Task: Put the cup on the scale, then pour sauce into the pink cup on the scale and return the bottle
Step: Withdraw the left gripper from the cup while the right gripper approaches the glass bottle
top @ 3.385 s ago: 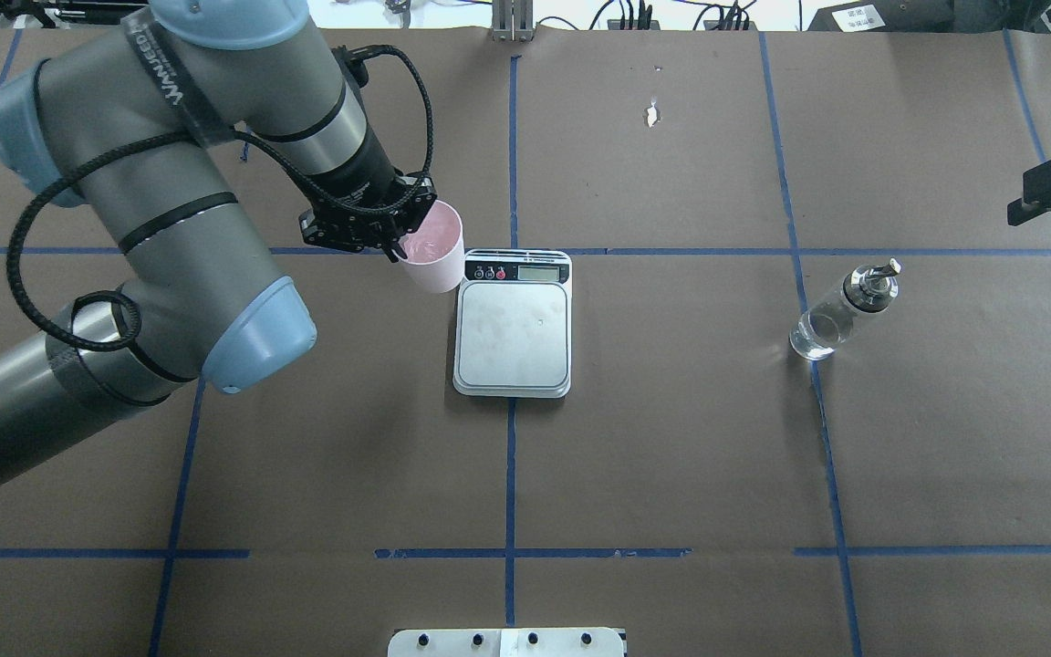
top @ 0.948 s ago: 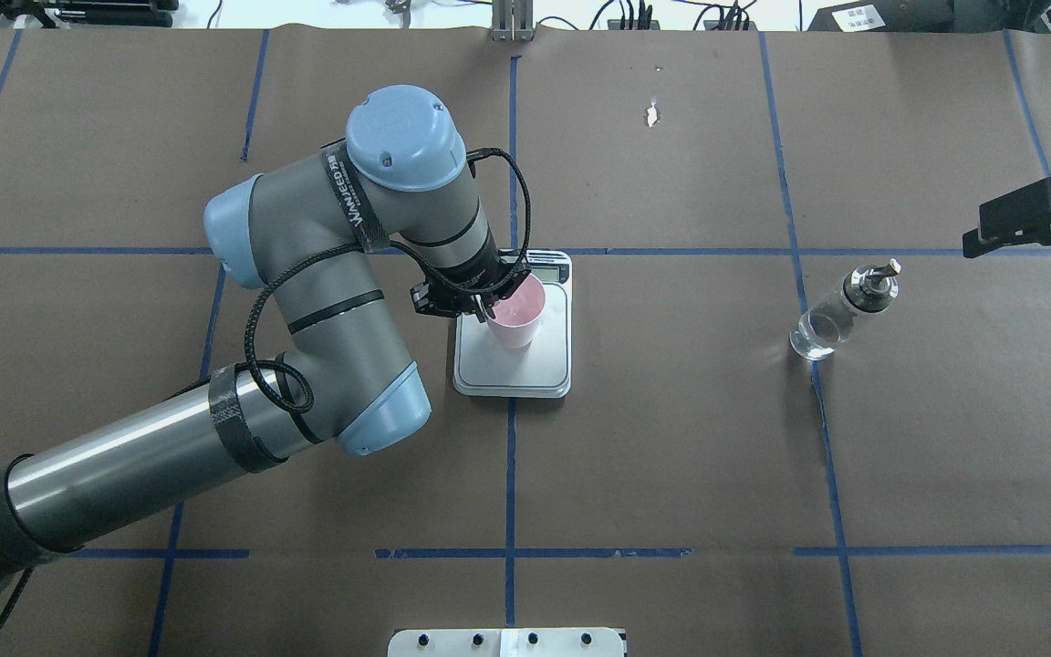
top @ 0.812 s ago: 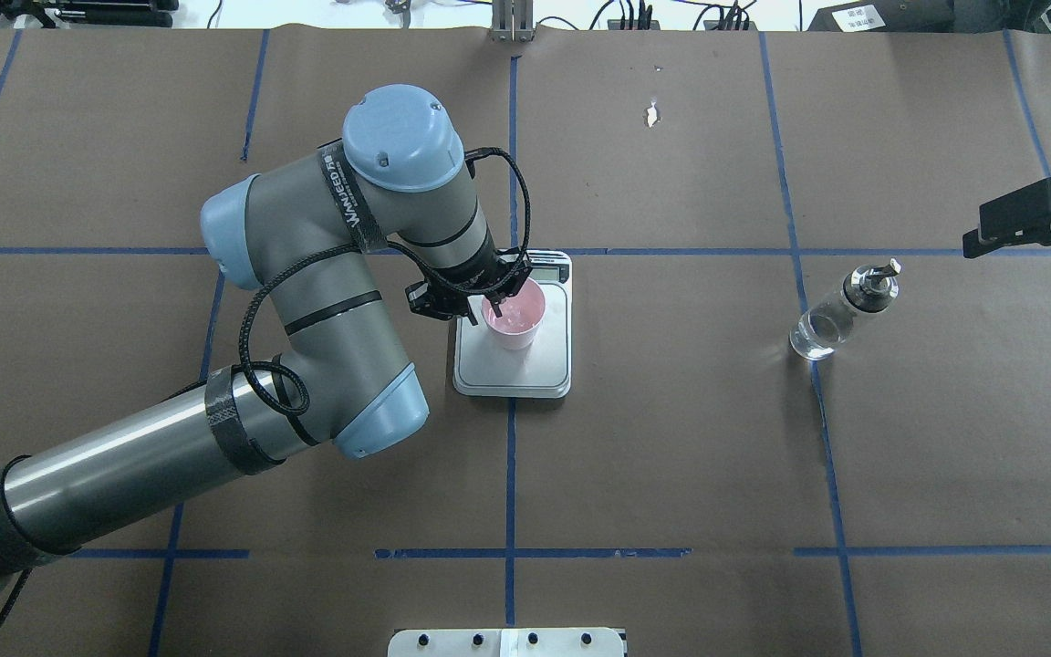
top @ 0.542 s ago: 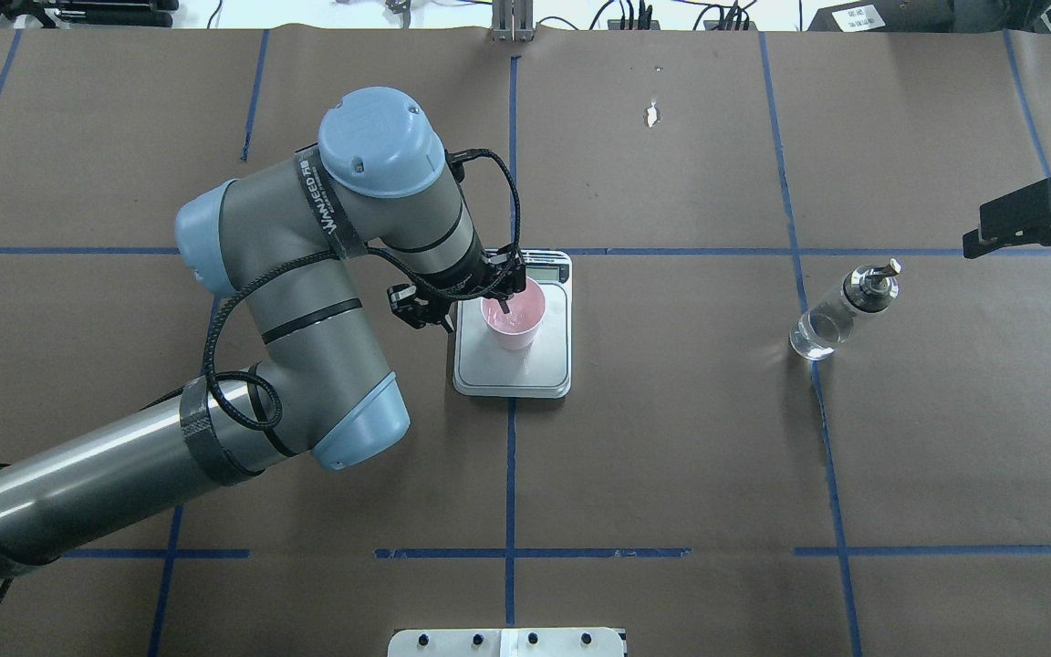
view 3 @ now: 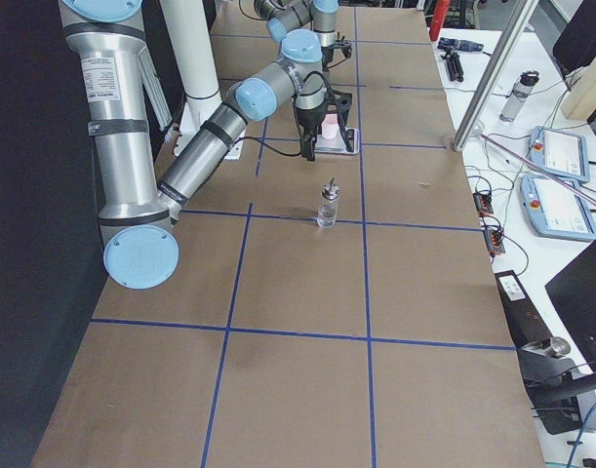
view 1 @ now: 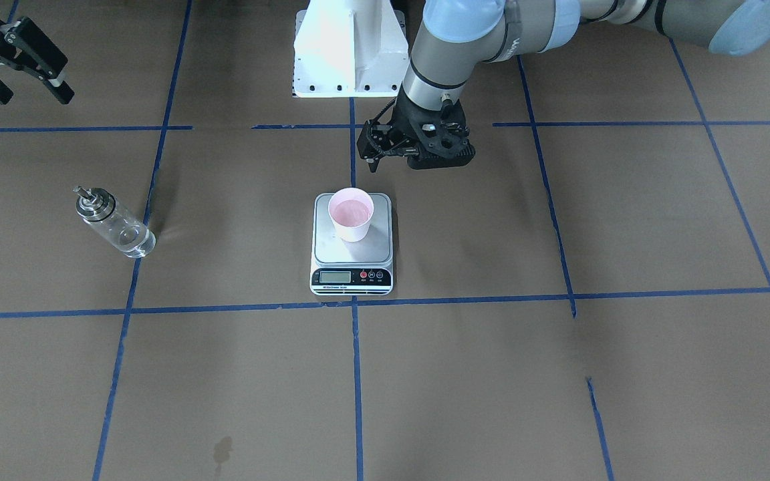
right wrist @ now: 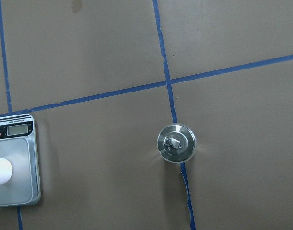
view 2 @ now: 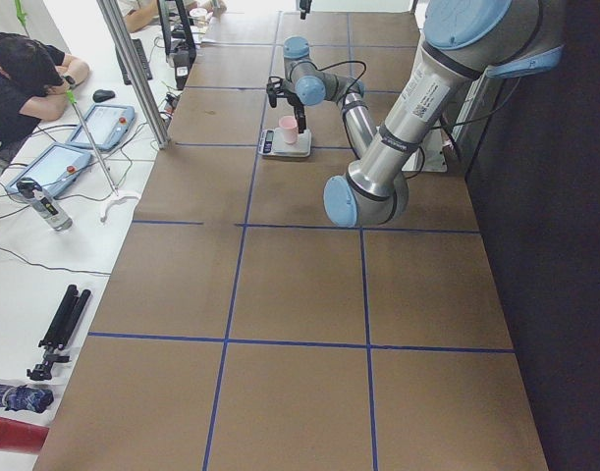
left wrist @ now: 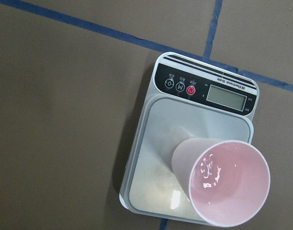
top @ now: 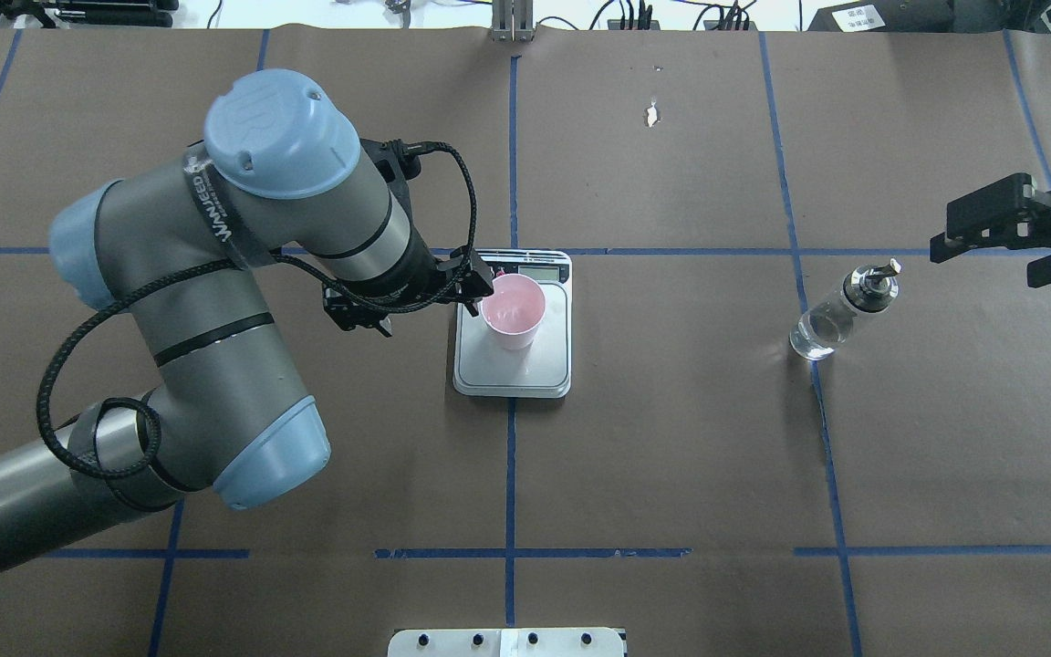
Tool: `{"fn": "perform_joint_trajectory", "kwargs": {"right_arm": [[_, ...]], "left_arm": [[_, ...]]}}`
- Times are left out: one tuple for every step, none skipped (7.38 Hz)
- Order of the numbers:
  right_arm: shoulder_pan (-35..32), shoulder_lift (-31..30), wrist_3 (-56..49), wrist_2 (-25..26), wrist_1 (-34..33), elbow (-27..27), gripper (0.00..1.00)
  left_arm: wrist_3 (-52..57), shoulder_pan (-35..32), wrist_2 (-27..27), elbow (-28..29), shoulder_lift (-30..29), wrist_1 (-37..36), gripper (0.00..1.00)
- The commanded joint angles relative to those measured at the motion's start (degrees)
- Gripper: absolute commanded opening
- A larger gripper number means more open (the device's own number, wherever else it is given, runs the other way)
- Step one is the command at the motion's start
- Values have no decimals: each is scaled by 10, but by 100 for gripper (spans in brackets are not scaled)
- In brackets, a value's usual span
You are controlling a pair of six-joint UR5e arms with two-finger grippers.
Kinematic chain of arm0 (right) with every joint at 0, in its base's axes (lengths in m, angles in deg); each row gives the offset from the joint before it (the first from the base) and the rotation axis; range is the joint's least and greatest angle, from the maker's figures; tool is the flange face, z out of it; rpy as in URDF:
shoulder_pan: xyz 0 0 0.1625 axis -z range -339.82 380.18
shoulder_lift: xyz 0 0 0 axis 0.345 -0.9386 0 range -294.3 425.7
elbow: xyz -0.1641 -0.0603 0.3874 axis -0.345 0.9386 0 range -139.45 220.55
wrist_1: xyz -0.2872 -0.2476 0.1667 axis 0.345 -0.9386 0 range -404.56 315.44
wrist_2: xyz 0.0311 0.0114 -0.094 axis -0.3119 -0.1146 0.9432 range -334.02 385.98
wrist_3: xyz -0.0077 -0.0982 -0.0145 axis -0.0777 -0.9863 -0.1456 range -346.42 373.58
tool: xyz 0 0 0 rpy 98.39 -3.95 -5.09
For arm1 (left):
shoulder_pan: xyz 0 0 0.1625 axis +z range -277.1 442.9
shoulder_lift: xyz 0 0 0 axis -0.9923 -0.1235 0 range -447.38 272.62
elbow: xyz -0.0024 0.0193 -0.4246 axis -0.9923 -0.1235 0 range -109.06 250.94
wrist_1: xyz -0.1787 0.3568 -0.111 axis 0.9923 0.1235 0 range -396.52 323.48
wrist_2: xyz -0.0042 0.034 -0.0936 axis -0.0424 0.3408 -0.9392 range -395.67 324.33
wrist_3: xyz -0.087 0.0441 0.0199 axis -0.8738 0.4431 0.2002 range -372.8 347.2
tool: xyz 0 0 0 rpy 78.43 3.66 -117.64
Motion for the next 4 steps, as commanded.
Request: {"fn": "perform_joint_trajectory", "kwargs": {"right_arm": [[112,-15,73,165,-3,-33,100],[164,-18,94,232,0,-36,100],[191,-46,95,261,11,-47,100],[215,-126,106,295,116,-49,100]], "left_arm": [[28,-19,1,-22,10,-8,100],[60,-34,-1,-40,27,-8,100],[91,-50,-1,-55,48,-8,100],[128,-69,-3,-64,59,-8,100]]}}
